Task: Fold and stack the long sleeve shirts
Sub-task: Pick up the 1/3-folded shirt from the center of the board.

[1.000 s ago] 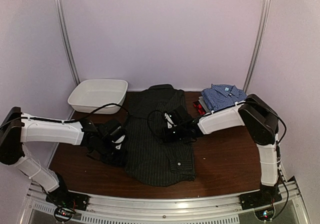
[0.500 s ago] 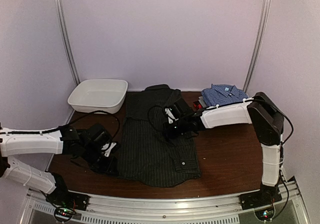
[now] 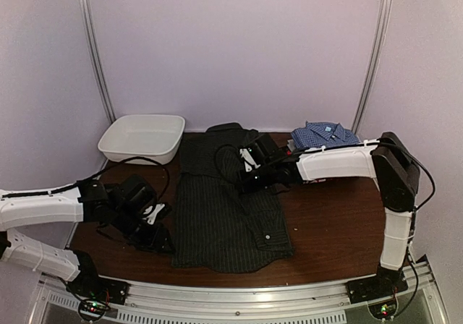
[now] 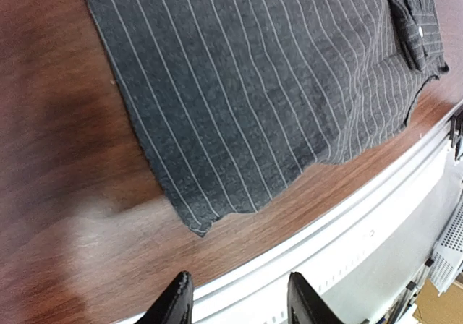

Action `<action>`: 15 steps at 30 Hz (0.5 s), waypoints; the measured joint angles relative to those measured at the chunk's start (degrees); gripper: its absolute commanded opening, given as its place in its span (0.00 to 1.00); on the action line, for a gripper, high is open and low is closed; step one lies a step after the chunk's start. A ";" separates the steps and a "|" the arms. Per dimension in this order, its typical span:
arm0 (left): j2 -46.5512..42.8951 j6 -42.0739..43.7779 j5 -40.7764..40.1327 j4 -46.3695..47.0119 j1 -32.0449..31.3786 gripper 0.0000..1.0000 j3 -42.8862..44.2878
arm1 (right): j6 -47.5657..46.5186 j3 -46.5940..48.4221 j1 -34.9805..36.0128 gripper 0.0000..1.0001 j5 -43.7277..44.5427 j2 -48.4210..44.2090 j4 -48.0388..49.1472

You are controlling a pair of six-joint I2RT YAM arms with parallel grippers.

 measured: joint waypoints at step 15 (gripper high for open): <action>20.76 -0.28 1.09 16.81 -5.25 0.27 9.18 | -0.35 -3.89 0.66 0.00 0.09 -3.30 -1.57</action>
